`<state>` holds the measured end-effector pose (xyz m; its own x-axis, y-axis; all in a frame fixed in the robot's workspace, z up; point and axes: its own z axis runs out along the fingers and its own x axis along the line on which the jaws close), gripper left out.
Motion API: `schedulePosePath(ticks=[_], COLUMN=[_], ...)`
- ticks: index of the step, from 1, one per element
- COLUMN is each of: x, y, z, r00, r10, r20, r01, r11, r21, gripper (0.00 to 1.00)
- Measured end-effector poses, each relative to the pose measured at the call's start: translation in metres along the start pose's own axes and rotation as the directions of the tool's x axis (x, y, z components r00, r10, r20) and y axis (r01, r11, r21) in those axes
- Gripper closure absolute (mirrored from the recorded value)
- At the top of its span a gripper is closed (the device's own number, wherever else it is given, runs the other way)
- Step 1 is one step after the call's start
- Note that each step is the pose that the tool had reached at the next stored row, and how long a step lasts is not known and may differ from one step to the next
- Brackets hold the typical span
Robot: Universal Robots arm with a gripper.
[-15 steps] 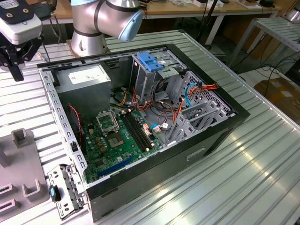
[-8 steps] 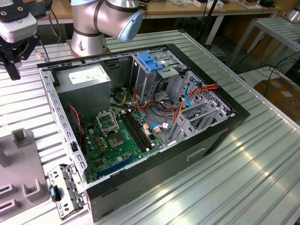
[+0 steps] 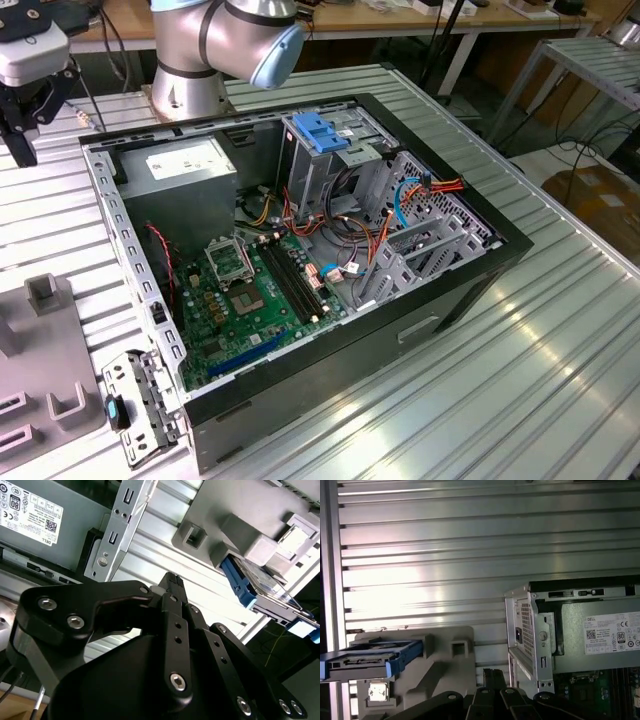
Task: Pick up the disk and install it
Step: 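Reach for the disk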
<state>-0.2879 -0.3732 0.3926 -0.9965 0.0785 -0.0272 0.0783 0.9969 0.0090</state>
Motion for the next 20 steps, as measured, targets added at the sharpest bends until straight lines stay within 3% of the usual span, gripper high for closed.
schedulePosePath(ticks=[4, 8, 20], x=[0.0033, 0.0147, 0.0342], y=[0.0027, 0.0037, 0.0057], z=[-0.0001, -0.0004, -0.0009], r00=[1.0, 1.0, 1.0], r10=[0.001, 0.001, 0.001], r20=[0.0, 0.0, 0.0], r01=[-0.001, -0.001, -0.001], r11=[1.0, 1.0, 1.0], r21=[0.0, 0.0, 0.0], gripper=[0.89, 0.89, 0.89])
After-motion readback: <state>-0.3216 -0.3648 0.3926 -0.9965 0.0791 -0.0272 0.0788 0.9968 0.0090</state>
